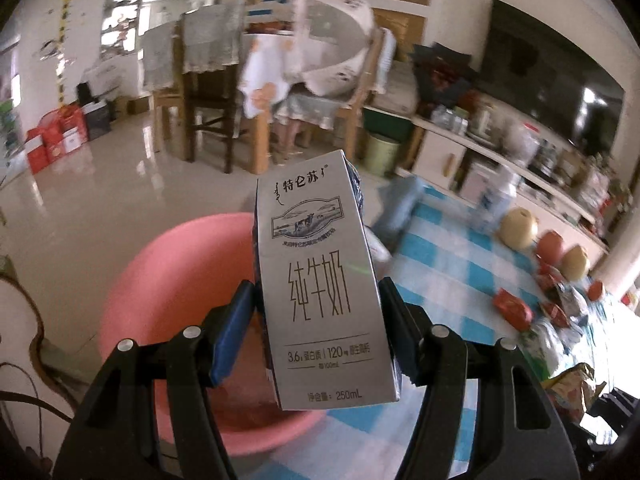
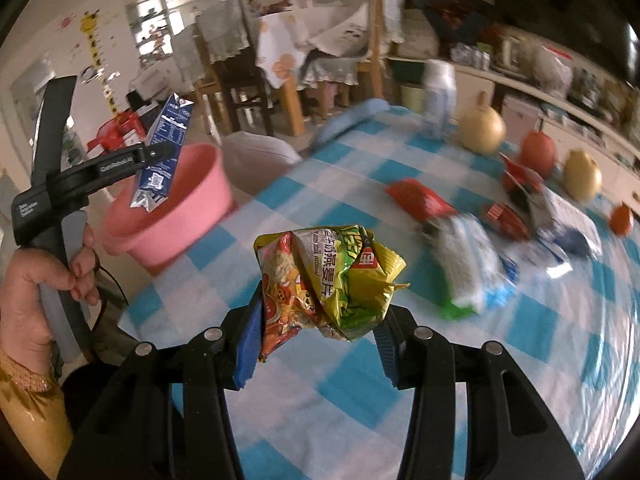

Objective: Collect trash
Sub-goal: 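Lift and carry the milk carton and snack bag over the pink bucket with both tools, then open both tools over the pink bucket to drop the items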

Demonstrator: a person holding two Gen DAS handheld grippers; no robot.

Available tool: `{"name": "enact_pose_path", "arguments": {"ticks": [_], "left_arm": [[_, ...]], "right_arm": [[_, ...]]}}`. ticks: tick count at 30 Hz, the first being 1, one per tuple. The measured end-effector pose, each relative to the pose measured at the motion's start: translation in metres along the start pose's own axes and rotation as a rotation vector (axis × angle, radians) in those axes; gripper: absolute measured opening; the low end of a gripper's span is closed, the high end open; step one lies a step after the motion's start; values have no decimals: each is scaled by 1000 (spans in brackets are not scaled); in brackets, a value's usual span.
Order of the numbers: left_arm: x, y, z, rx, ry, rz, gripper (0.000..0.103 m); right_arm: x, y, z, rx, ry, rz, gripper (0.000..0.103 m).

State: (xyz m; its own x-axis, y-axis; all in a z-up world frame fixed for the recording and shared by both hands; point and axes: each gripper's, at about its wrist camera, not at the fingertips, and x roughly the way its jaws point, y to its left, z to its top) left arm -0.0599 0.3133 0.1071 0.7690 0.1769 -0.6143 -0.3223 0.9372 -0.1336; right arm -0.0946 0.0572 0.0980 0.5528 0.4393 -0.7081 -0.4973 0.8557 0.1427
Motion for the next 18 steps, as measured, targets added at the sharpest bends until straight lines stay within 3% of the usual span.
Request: {"name": "enact_pose_path", "arguments": {"ticks": [10,18], "left_arm": [[21,86,9,-182,20,53,64],[36,109,4,-230,63,29,64]], "right_arm": [[55,105,65,-178,-8,81,50],[103,152,92,-250,9,84,54]]}}
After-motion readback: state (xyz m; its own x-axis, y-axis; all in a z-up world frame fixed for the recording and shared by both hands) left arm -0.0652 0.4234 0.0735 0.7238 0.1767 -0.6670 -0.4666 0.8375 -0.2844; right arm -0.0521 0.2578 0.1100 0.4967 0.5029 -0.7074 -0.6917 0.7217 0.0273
